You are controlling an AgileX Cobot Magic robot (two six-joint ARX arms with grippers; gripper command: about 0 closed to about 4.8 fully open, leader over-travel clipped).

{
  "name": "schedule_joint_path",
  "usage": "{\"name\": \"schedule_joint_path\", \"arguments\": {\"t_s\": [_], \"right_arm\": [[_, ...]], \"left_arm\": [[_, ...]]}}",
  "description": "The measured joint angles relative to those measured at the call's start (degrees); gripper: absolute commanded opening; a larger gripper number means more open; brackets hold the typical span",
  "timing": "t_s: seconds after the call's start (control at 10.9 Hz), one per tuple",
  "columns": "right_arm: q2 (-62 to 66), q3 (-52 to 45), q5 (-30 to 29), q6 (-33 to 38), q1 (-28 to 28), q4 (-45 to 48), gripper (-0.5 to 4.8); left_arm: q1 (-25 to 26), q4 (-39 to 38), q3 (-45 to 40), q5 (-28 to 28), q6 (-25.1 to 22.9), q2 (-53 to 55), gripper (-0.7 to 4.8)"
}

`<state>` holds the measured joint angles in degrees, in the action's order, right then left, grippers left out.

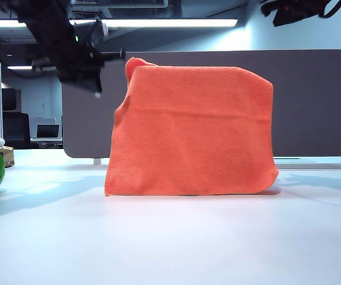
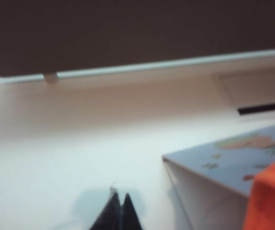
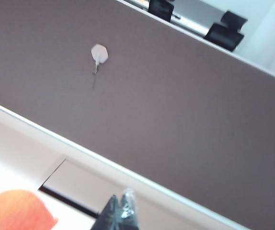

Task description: Pick up the cloth from the table and use it to cover the mirror.

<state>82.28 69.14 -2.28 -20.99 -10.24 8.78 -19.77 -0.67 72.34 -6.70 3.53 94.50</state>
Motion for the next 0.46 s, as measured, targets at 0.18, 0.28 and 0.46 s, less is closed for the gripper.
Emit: {"name": "schedule_joint_path", "arguments": {"t_s": [0.18,0.28,0.46], "right_arm": [[-2.3,-0.5,-1.2,5.2,1.6,-4.0,-0.03],[-14.2,-9.8,-6.8,13.5,7.0,-4.2,-0.03],[-23.2,-16.9,-8.5,14.4,10.2,-4.0,-0.03]], "left_arm": [[0.0,0.0,0.0,0.1,0.2,-3.7,-0.06],[0.0,0.1,-3.0,1.3,0.1,-14.6,-0.06],[0.0,0.9,-8.4,1.5,0.1,-21.0,-0.06]]}}
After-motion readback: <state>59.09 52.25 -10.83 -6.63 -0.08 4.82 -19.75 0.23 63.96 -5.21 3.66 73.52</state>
